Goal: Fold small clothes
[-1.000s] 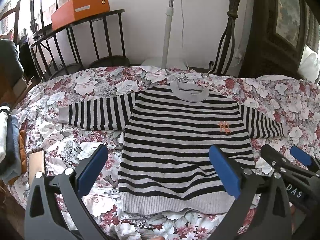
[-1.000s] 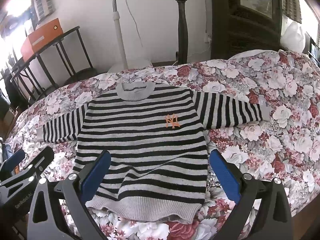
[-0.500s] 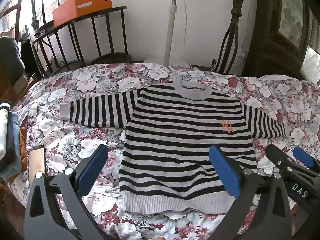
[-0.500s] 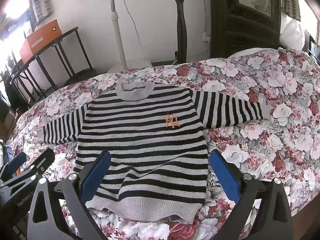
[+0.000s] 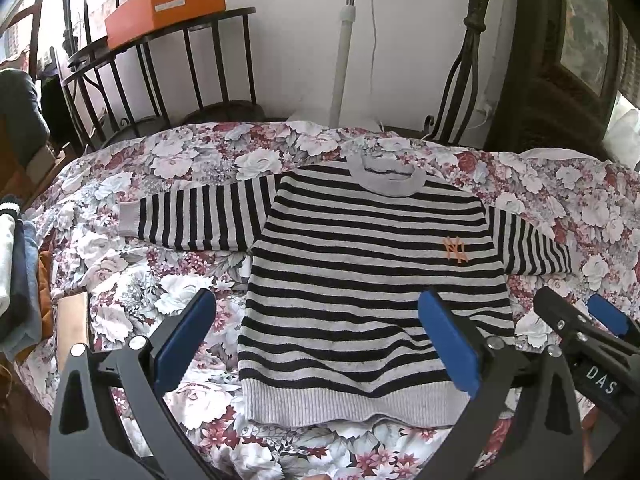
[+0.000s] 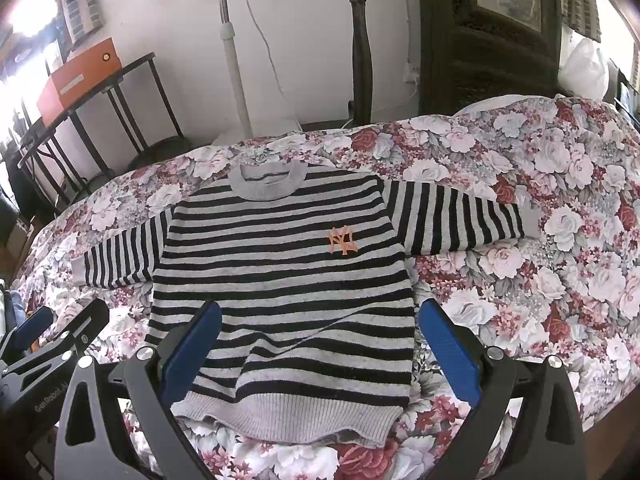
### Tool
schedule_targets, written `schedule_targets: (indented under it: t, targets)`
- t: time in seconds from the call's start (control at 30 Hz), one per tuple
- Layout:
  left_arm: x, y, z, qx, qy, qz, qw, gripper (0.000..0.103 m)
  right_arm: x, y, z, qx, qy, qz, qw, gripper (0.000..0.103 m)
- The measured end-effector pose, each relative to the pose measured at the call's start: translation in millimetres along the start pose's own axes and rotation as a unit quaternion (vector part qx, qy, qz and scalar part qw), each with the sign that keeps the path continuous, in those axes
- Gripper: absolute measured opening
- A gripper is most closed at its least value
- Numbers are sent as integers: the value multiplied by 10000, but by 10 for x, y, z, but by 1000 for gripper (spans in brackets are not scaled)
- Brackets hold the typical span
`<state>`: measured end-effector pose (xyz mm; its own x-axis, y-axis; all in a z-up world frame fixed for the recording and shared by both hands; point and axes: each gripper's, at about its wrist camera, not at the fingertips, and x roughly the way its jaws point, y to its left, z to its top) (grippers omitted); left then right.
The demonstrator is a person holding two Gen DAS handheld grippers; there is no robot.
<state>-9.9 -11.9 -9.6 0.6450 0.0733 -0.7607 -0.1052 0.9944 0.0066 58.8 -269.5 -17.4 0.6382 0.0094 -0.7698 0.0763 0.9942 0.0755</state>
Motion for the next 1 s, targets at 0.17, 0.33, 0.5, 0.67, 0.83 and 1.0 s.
schedule_targets:
  t: [0.17, 0.33, 0.5, 0.67, 0.83, 1.0]
  targets:
    - [2, -3, 21, -17, 8, -2, 10000, 99, 4, -10, 2, -2, 6, 0, 10000, 99]
    - [13, 25, -37, -29, 28, -5, 10000, 99, 8, -11, 0, 0, 0, 7, 10000, 99]
    - [25, 20, -55, -9, 36, 10, 10000, 99, 15, -10, 3, -2, 7, 7, 10000, 99]
    - [56, 18, -99, -30, 70, 9, 10000, 99, 27, -13, 5, -1, 12, 11, 10000, 99]
    - [115, 7, -133, -49, 210, -14, 9998, 99, 42, -22, 6, -6, 24, 10, 10000, 99]
    - [366, 35, -45, -66, 731, -108, 9972, 99, 63, -44, -5, -46, 93, 3, 9999, 99]
